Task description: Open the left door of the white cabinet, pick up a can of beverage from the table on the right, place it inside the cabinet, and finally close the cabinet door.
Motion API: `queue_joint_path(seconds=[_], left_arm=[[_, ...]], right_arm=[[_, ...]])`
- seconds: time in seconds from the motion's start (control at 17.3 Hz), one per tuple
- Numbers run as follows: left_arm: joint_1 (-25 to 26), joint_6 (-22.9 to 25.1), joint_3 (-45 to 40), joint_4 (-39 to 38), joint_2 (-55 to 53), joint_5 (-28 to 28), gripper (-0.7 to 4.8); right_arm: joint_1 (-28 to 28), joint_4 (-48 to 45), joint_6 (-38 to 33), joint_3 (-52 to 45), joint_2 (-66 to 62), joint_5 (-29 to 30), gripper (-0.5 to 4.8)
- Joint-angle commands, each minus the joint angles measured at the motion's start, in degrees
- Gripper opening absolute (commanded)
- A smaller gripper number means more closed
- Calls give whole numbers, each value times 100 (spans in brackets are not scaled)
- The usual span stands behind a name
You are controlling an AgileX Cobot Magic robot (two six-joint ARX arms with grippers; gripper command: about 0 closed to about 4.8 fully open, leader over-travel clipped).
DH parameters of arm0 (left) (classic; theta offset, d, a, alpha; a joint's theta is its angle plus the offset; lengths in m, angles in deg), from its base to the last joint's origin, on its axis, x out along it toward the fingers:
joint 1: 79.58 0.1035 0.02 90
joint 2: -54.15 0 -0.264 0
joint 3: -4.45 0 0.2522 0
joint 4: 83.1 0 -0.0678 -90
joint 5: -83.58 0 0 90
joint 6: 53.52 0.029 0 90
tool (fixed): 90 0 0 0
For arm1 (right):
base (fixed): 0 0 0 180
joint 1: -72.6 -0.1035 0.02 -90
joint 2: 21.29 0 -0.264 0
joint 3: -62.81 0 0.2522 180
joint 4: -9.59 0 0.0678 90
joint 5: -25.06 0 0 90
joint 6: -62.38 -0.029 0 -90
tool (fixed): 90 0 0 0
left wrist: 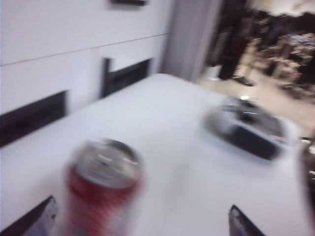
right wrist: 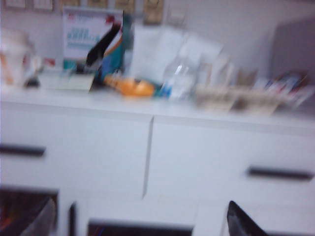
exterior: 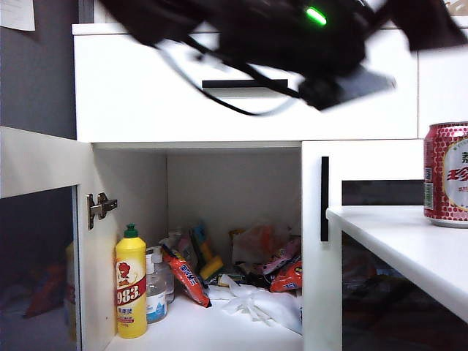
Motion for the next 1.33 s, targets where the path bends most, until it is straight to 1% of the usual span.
queue_joint_path(seconds=[0.06,0.29,0.4,0.58,0.63,0.86,0.92,0.98,1.1,1.15,1.21,1.33], left_arm=[[22,-7,490,-483,-485,-59,479],[-22,-31,999,-369,-1327,-116,479],[-55,-31,1368,-264,-1690,-411,479],[-52,-35,1952,-275,-2087,-402,479],[-55,-175,2214,-369,-2214,-402,479],[-55,-225,2238,-520,-2225,-424,479],[-55,-225,2236,-680,-2225,-350,468],[-55,-225,2238,-728,-2225,-273,428],[-57,-225,2238,-785,-2223,-164,221],[-57,-225,2238,-739,-2223,-164,149],[-57,-225,2238,-717,-2223,-164,111],[-44,-225,2236,-713,-2175,-164,106]], right_arm=[[-2,50,227,306,-26,-208,479],[-4,243,367,415,-24,-291,479],[-7,264,363,415,-24,-289,479],[-7,310,365,417,-24,-293,479],[-7,328,363,417,-24,-293,479],[-7,361,363,417,-24,-310,479],[-7,363,363,417,-24,-323,479],[-7,365,363,417,-24,-328,479],[-7,365,361,417,-24,-328,479],[-7,367,361,417,-24,-328,479],[-7,369,361,417,-24,-328,479],[-7,398,361,415,-24,-326,479]])
